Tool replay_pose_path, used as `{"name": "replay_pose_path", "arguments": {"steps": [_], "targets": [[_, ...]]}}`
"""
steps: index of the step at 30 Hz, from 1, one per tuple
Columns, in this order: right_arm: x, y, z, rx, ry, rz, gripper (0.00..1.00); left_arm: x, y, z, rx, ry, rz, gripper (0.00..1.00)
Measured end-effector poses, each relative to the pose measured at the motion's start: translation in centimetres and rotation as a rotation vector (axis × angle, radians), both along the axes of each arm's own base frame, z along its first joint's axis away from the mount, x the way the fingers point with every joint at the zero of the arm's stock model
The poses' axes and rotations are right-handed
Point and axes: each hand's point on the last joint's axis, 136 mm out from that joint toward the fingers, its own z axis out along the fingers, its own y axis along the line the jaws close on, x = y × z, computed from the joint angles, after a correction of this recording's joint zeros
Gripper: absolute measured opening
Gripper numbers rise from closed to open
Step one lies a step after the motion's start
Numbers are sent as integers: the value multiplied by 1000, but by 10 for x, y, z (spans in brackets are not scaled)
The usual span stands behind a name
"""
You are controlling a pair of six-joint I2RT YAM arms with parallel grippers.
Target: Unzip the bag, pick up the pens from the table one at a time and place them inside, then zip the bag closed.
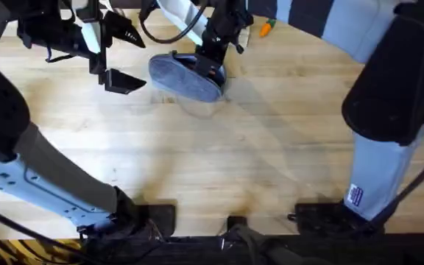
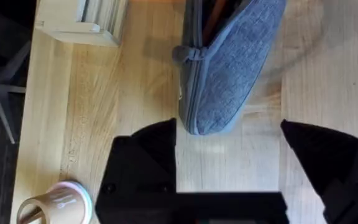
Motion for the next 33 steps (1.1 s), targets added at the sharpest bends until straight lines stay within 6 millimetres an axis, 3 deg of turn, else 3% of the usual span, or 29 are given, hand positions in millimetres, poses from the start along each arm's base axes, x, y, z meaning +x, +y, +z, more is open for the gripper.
{"name": "replay_pose_path", "arguments": {"steps": [5,6,7,12,13,25,29,33], "targets": [[-1,4,-7,3,9,8,33,0,0,0,0,0,0,994],[-1,4,-7,3,10,6,77,0,0,0,0,0,0,994],[-1,5,-7,4,9,6,169,0,0,0,0,0,0,994],[-2,5,-7,9,19,-11,892,0,0,0,0,0,0,993],[-2,5,-7,16,31,-35,992,0,0,0,0,0,0,993],[-14,-2,-3,1,117,-135,992,1,0,0,1,-3,0,993],[-7,3,19,51,121,-241,992,2,1,0,4,-12,0,994],[15,19,53,188,86,-396,992,4,2,0,8,-23,0,993]]}}
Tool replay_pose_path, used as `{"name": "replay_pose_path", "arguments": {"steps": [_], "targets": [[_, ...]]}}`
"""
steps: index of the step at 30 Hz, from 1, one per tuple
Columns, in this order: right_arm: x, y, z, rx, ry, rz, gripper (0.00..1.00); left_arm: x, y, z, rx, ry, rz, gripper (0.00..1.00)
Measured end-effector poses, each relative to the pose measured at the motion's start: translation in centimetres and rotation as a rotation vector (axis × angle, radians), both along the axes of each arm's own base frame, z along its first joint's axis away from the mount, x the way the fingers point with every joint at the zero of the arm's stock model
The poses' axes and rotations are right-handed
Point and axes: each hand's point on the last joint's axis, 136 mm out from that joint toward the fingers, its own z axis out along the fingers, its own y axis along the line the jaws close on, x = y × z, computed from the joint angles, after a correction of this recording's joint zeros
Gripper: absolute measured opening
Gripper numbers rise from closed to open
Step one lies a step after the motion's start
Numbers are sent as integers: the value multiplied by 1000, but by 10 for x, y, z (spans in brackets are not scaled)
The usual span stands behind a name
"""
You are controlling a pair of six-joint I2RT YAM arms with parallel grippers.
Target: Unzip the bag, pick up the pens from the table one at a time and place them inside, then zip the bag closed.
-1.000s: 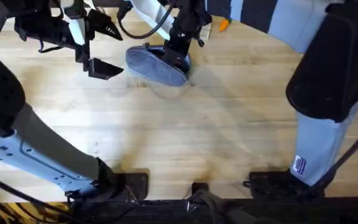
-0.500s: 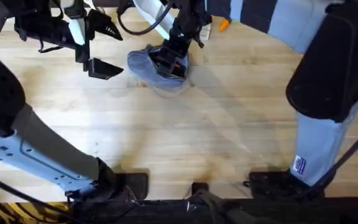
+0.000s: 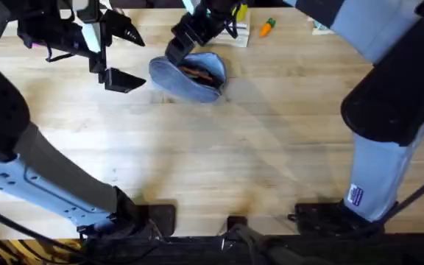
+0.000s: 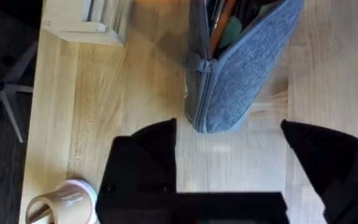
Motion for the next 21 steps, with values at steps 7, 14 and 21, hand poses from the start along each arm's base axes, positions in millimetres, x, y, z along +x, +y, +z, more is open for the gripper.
{"name": "replay_pose_path", "arguments": {"steps": [7,14,21], "targets": [[26,19,34,197,-19,-226,992,2,1,-1,2,-5,0,993],[30,25,20,282,118,-442,992,4,3,-3,11,13,28,994],[21,47,-30,300,294,-496,992,5,6,-4,25,19,42,993]]}}
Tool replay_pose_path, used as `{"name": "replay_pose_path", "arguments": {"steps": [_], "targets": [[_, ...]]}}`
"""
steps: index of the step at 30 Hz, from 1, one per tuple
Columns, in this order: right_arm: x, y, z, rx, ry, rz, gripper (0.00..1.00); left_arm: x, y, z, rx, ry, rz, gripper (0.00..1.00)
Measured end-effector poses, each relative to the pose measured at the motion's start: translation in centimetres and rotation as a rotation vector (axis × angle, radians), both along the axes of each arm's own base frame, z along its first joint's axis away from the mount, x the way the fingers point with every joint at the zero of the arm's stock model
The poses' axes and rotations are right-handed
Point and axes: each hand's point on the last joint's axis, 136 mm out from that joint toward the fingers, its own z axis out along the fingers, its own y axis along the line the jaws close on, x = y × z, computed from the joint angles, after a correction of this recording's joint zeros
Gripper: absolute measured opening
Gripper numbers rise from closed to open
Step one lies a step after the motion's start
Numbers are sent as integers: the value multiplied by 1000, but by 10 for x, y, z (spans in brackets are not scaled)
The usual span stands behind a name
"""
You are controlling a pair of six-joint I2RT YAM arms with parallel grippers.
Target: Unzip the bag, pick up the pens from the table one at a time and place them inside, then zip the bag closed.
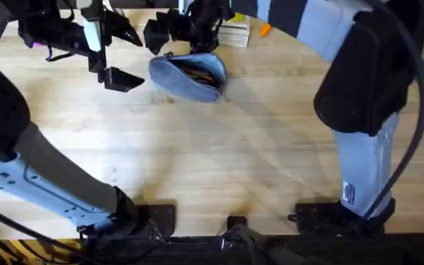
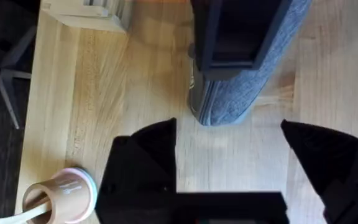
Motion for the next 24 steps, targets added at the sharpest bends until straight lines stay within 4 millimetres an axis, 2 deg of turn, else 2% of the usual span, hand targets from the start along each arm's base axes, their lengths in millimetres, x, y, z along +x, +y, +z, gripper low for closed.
{"name": "replay_pose_path", "arguments": {"steps": [4,13,14,24], "targets": [[-6,8,-20,13,62,6,992,0,0,0,0,2,2,994],[-3,28,-6,117,47,33,992,0,0,0,2,3,2,994],[0,33,-1,143,32,35,945,0,0,0,2,3,2,993],[-4,36,-1,146,42,33,608,0,0,0,2,3,2,993]]}}
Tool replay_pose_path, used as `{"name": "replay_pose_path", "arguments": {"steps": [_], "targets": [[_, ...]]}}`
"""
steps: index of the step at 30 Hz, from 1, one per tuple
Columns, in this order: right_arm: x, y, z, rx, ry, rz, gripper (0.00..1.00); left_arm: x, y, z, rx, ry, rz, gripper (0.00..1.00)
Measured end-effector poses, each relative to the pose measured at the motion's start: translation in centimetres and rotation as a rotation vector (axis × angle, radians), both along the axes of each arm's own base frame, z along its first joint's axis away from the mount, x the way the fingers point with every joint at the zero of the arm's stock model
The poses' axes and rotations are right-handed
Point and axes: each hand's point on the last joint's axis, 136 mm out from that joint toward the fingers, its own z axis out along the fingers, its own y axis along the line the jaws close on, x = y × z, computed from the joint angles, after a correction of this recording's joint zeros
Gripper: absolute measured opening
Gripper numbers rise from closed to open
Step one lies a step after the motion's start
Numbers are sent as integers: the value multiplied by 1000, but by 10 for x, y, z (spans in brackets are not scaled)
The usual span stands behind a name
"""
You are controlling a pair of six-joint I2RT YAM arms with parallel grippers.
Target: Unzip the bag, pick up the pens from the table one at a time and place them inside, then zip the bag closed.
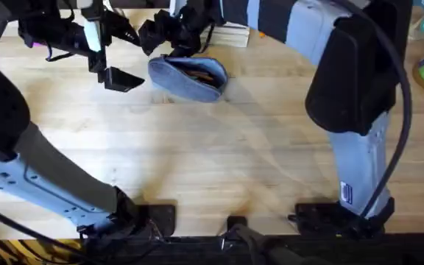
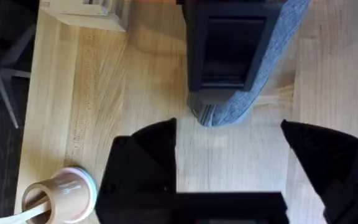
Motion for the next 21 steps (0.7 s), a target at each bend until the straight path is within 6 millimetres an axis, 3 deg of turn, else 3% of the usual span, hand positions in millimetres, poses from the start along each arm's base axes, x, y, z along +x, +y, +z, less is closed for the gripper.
{"name": "replay_pose_path", "arguments": {"steps": [6,12,15,21], "targets": [[-4,4,0,-1,-1,8,473,0,0,0,0,0,0,994],[-2,6,2,7,-12,7,255,0,0,0,0,0,0,993],[-1,6,-1,5,-7,5,79,0,0,0,0,0,0,993],[-1,7,-3,8,-6,8,34,0,0,0,0,0,0,993]]}}
